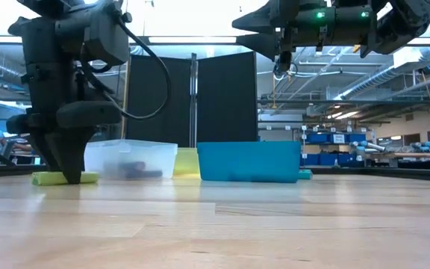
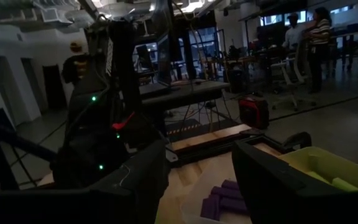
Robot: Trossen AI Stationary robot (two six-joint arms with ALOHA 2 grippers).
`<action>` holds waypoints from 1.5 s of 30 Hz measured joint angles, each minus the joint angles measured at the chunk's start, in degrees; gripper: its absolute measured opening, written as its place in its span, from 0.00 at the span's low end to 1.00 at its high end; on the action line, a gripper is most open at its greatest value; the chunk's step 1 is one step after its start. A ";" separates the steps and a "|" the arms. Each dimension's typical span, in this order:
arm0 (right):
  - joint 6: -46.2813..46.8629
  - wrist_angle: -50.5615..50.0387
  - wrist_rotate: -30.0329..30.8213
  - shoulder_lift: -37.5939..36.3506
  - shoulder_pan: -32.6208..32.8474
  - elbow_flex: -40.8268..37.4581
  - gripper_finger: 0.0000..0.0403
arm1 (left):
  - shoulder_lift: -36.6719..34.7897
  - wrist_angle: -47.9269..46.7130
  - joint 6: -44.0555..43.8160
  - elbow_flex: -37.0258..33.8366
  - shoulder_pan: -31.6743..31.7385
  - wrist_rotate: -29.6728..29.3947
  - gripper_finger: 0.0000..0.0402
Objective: Sort blocks
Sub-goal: Put the green block into the yellow bin
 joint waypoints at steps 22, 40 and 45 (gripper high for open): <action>-0.07 2.72 0.08 0.00 -3.94 0.04 0.49 | -22.06 5.84 41.85 13.05 19.27 -29.08 0.26; 1.52 2.56 -0.08 -0.07 -12.16 0.04 0.49 | -0.94 39.80 50.73 8.05 55.93 5.90 0.26; 2.70 1.22 -0.25 -0.09 -13.98 0.04 0.49 | 2.29 43.49 50.81 8.05 56.00 5.66 0.33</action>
